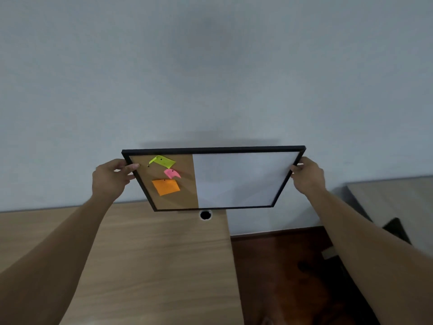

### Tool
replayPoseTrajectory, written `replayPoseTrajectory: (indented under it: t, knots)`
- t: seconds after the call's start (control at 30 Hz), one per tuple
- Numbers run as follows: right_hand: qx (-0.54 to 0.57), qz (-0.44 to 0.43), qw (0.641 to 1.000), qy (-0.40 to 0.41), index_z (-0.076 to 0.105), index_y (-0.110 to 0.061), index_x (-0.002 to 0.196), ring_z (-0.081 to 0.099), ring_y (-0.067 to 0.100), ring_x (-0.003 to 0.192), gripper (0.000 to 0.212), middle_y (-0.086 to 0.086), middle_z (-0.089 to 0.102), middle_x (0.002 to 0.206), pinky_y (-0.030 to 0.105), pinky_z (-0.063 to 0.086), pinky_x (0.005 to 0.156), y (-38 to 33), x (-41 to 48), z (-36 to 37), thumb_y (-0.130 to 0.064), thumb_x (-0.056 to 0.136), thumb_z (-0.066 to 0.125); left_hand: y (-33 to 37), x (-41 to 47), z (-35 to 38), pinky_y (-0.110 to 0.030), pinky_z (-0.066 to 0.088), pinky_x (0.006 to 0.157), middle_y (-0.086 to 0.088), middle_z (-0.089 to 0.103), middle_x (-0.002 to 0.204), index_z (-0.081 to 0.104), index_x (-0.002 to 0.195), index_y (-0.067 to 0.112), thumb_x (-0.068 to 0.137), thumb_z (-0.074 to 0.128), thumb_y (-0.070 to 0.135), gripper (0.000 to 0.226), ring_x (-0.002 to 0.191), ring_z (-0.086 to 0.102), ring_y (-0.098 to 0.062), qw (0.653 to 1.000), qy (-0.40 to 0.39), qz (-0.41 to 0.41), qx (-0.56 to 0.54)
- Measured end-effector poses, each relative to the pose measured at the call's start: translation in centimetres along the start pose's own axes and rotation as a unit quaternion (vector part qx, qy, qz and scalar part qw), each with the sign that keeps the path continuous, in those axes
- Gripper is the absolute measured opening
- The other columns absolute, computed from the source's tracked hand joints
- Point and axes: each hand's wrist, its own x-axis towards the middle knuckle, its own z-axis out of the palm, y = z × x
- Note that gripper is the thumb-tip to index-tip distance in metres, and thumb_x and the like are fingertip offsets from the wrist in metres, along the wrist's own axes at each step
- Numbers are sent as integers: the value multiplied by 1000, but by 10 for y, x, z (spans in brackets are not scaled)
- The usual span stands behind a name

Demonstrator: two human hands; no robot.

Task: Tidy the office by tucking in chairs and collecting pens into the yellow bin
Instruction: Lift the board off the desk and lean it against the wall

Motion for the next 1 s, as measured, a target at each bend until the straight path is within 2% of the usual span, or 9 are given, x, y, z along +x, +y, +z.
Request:
replayPoseTrajectory:
  t: [0.13,0.23,0.33,0.47,0.57,0.77,0.9,0.93,1.0]
  knots:
    - [18,10,999,29,67,-15,123,70,31,99,20,10,75,115,33,49,79,30,12,-54,-19,106,58,28,-16,48,-48,63,95,-22,77,119,79,109,2,90,87,19,27,94,82,-35,999,-25,14,-13]
    - [31,18,998,42,68,-16,123,73,31,99,20,9,75,113,32,50,77,56,29,-95,-18,105,58,47,-30,89,-47,64,96,-18,79,117,80,110,5,89,88,22,28,88,83,-21,999,-39,23,-13]
    - [34,14,998,55,69,-18,120,73,29,97,18,6,75,107,31,50,70,87,49,-135,-18,104,59,65,-49,135,-48,64,97,-16,79,116,81,110,8,89,89,24,28,90,83,-28,998,-49,36,-12]
    - [52,18,996,63,69,-23,117,74,29,98,17,4,76,108,36,56,87,133,78,-186,-20,103,60,86,-76,201,-49,63,98,-18,78,117,81,110,8,89,89,25,28,92,82,-32,998,-50,45,-17]
    - [66,23,994,79,70,-23,117,74,28,98,17,5,76,108,36,54,88,164,95,-220,-21,103,60,98,-94,249,-50,63,97,-18,78,118,81,109,9,88,90,26,29,93,82,-34,997,-51,47,-28]
    - [72,47,992,97,68,-27,112,74,28,101,12,3,77,109,46,61,91,234,130,-297,-24,103,60,119,-137,353,-50,63,98,-17,79,116,79,93,21,87,90,26,13,92,82,-33,996,-63,43,-38]
    - [85,76,986,121,67,-25,119,70,25,100,21,-2,74,108,31,52,72,269,145,-333,-18,106,52,131,-154,414,-49,64,95,-14,80,112,81,102,17,87,90,27,20,92,83,-33,996,-78,40,-35]
    - [88,85,984,133,67,-23,122,68,25,100,24,-2,73,109,29,49,71,277,149,-338,-17,107,50,133,-157,428,-48,64,95,-12,80,111,82,105,15,87,90,28,23,91,83,-32,995,-82,39,-33]
    - [90,97,978,161,69,-21,125,67,28,103,27,3,75,112,33,51,82,294,157,-343,-18,107,49,137,-160,458,-48,65,95,-10,80,110,82,109,13,86,91,29,29,91,83,-31,995,-87,32,-33]
